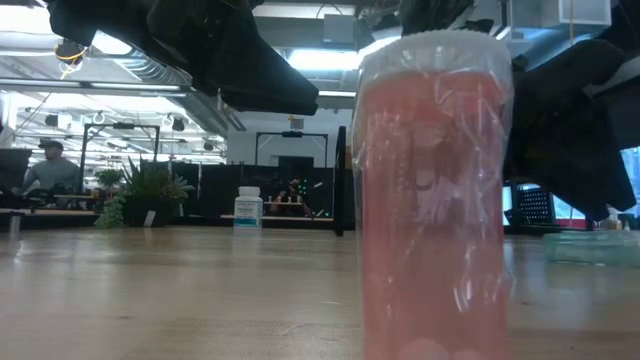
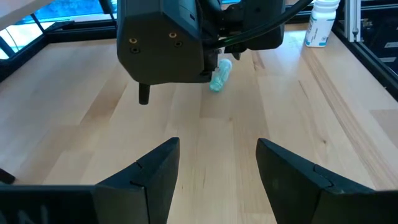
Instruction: Pick and place medicine bottles onto shelf by color
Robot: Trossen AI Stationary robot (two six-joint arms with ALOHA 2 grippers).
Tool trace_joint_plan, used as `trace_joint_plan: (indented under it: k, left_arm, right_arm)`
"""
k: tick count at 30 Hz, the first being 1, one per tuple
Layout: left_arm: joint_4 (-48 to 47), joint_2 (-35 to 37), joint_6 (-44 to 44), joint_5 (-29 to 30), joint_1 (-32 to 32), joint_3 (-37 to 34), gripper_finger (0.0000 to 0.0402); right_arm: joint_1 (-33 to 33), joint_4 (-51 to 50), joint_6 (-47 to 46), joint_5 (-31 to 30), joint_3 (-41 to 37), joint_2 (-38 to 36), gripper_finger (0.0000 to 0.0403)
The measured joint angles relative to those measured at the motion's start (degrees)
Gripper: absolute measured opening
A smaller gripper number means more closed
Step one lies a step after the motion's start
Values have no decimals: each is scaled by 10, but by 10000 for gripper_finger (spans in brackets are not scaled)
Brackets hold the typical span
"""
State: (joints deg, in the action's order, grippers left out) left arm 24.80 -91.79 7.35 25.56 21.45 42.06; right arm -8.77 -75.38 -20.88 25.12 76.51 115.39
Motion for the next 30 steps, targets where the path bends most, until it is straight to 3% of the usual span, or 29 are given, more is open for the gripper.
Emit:
trace_joint_plan:
  k: [10, 22, 30]
  left_arm:
    - [0, 0, 0, 0, 0, 0, 206]
    - [-12, 0, -43, 0, -2, 27, 206]
    - [-213, -4, -51, -9, -35, 138, 206]
  right_arm:
    - [3, -13, 1, -9, 0, -21, 204]
    - [-48, -1, -117, -219, 0, -186, 204]
    - [-107, 23, -180, -339, 0, -288, 204]
